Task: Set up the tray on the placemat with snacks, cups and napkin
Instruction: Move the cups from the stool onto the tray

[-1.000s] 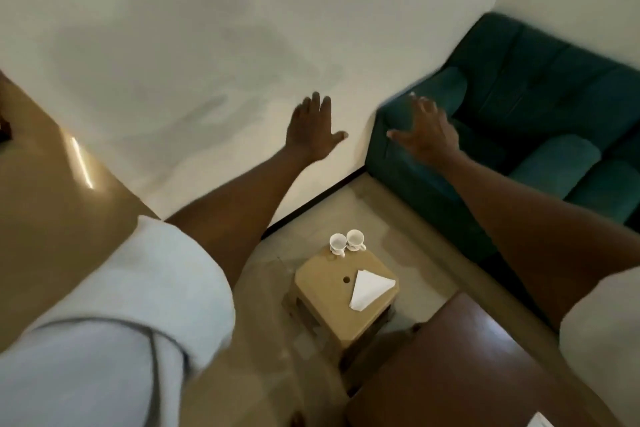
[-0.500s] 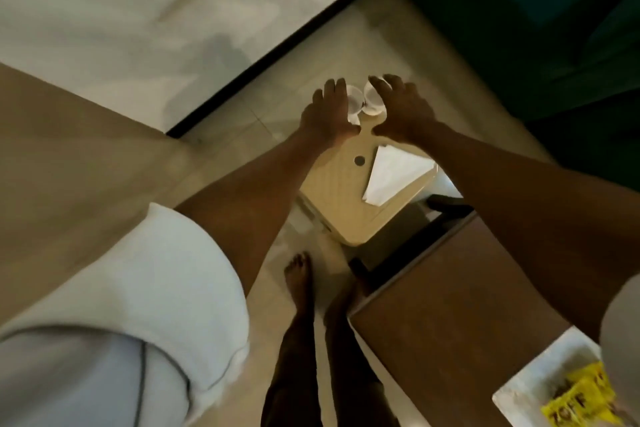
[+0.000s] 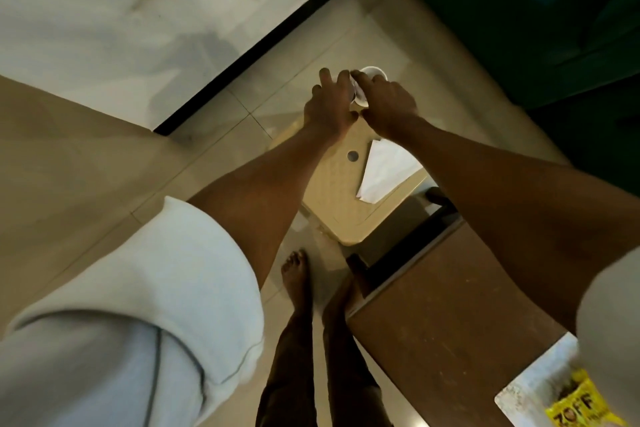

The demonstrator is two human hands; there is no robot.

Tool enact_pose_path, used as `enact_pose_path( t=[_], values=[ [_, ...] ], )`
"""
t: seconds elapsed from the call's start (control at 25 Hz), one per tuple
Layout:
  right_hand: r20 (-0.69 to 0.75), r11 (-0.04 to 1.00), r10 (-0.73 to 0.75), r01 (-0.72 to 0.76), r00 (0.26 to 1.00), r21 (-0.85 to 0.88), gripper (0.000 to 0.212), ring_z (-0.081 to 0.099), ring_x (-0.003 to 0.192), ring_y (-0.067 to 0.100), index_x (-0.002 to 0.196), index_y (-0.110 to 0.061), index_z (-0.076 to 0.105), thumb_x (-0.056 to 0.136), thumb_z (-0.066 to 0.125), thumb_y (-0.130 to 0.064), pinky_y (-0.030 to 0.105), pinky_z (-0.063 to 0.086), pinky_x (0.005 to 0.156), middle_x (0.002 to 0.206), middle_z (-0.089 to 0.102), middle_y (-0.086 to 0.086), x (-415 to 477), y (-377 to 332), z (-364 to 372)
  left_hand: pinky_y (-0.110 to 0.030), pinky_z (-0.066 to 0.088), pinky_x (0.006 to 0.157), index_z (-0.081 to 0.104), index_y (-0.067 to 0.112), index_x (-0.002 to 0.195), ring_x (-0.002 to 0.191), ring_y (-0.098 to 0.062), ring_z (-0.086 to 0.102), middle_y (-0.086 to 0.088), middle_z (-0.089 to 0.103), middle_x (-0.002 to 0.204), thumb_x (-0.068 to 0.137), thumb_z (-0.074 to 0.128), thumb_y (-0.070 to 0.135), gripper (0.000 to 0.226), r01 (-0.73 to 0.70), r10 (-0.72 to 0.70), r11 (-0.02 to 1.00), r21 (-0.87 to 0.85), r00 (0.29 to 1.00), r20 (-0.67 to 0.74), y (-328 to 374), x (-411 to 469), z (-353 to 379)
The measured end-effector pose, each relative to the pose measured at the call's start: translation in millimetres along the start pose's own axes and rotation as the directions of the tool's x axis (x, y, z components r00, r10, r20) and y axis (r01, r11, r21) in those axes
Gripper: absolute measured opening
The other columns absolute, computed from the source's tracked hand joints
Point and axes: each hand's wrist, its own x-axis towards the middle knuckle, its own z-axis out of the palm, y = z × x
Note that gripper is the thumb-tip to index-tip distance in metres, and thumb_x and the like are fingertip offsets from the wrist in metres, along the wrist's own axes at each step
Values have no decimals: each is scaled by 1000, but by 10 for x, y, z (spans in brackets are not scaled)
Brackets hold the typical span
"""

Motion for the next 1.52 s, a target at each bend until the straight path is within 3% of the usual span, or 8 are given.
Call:
enact_pose_path(
  t=[0.28,0.48,0.64,0.76,0.92,1.12,1.32,1.52],
  values=[
    [-40,1000,6,-6,999,-2,75,68,108,46,162,-21,22,98,57,-5,50,57,87,144,56,20,60,24,36,-40,58,100,43,16,149,126,-34,61,-15,48,147,95,71,29,62,52,-51,997,-48,999,12,104,145,-3],
    [-144,996,-17,4,989,-86,76,69,94,38,152,-18,35,87,75,-16,42,56,67,146,45,19,75,76,67,-40,57,98,45,15,147,126,-35,59,-17,48,146,94,72,34,61,46,-46,999,-11,999,-8,102,134,60],
    [-249,980,-34,-16,968,-198,89,53,123,39,144,-22,43,70,88,-42,47,57,82,147,44,18,148,168,34,-41,55,92,47,16,144,125,-35,57,-17,49,142,89,77,34,65,23,-23,1000,14,1000,-6,66,145,80],
    [-61,998,-37,34,997,-52,97,48,132,44,151,-27,36,71,90,-33,53,58,89,155,35,17,238,172,12,-43,58,94,46,16,145,125,-35,58,-16,49,144,89,77,32,66,26,-26,999,23,1000,-4,80,165,106],
    [-61,999,-25,27,998,19,69,66,108,37,140,-22,50,80,85,-17,42,57,81,136,52,16,185,65,-19,-38,58,93,49,15,145,121,-33,62,-16,51,142,91,76,30,62,26,-24,997,66,999,-28,94,144,75],
    [-139,998,46,-41,989,40,68,68,99,33,140,-22,51,81,83,-15,34,49,69,131,54,14,-169,77,-153,-39,59,95,50,13,142,120,-33,63,-17,54,139,94,72,28,55,-49,55,991,121,997,-46,321,-34,-142],
    [-229,987,152,-135,961,88,67,66,105,34,144,-30,49,85,79,-15,36,50,70,132,55,12,-594,277,-1171,-43,55,94,54,12,133,119,-37,62,-18,55,134,92,74,24,47,-193,197,977,91,980,-38,1124,-187,-1046],
    [-346,965,262,-232,901,126,51,68,100,34,135,-31,53,89,74,-29,44,56,76,121,53,9,-1479,414,-2977,-45,54,93,53,16,133,114,-42,66,-18,61,129,87,73,38,55,-385,393,913,134,919,-38,2196,-656,-2517]
  ],
)
